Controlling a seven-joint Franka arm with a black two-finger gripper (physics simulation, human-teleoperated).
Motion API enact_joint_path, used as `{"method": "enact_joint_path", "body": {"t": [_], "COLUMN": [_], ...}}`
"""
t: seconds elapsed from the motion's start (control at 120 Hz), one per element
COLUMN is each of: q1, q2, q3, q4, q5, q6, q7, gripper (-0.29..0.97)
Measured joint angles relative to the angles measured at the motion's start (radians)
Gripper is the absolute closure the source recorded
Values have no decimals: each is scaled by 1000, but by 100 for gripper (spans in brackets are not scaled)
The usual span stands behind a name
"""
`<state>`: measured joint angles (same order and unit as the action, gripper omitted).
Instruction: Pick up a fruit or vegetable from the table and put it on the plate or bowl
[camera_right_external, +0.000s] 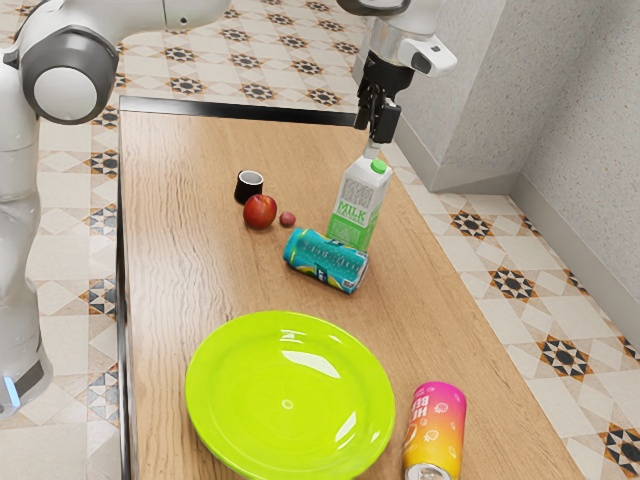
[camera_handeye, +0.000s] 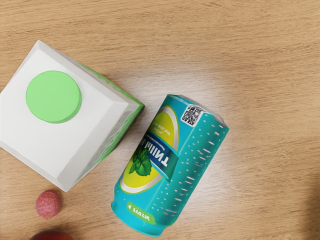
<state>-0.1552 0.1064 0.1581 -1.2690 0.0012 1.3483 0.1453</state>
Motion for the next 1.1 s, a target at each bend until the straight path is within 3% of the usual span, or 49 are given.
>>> {"method": "enact_joint_path", "body": {"t": [0.542,0.633,0.758,0.967,1.1], "q1": [-4,1,-27,-17,-15], "q2": [3,-28,-39,13,-4], "q3": [5,-57,-97,-105,-97], "q4": [5,152,273,281,204], "q5": [-12,53,87,148,195], "q6": [-1,-32,-103,-159,-172], "q7": [-17,-30,-44,-54,-22], "gripper": [0,0,0,0,0]}}
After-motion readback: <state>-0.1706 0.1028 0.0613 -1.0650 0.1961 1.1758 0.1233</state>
